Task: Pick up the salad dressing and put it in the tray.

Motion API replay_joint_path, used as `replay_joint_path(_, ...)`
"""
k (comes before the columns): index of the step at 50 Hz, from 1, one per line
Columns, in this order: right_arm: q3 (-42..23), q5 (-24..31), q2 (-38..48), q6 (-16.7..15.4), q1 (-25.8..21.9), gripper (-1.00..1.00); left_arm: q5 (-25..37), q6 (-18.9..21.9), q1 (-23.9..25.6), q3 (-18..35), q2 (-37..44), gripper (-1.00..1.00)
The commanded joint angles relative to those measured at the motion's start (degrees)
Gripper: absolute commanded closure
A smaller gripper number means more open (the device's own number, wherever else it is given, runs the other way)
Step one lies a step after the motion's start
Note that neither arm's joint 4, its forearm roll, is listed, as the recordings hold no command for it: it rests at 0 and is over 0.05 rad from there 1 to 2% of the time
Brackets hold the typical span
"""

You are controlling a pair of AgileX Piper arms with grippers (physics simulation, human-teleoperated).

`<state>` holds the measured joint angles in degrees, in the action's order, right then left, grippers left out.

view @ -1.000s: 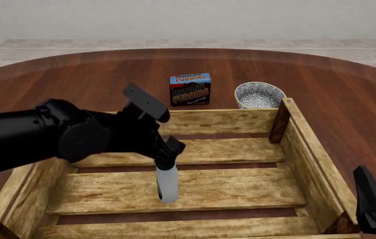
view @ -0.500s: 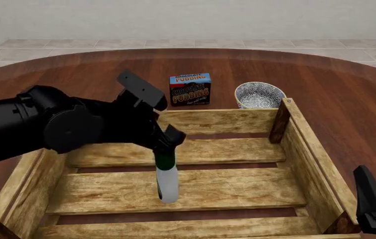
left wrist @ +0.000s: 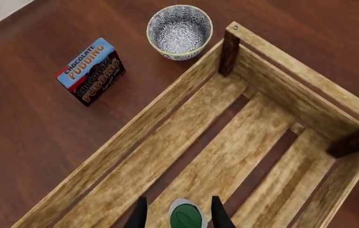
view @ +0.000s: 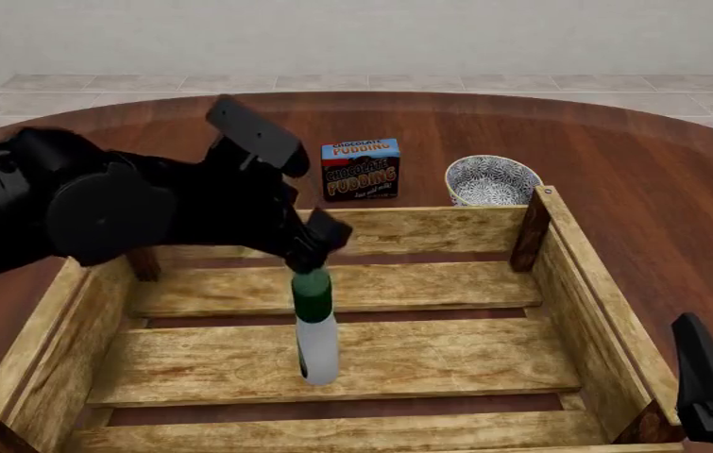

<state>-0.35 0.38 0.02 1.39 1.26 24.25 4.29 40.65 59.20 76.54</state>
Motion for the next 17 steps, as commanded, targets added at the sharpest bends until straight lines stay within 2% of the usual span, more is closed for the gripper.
replay_joint_path(1,0.1,-0.1,0.0,0.0,0.1,-1.00,1.7,-0.4,-0.3,2.1,-1.3,-1.00)
replay_joint_path(17,0.2,-0.1,0.0,-0.2,-0.1,-1.00,4.2,-0.3,-1.5,4.3,-5.1,-1.00)
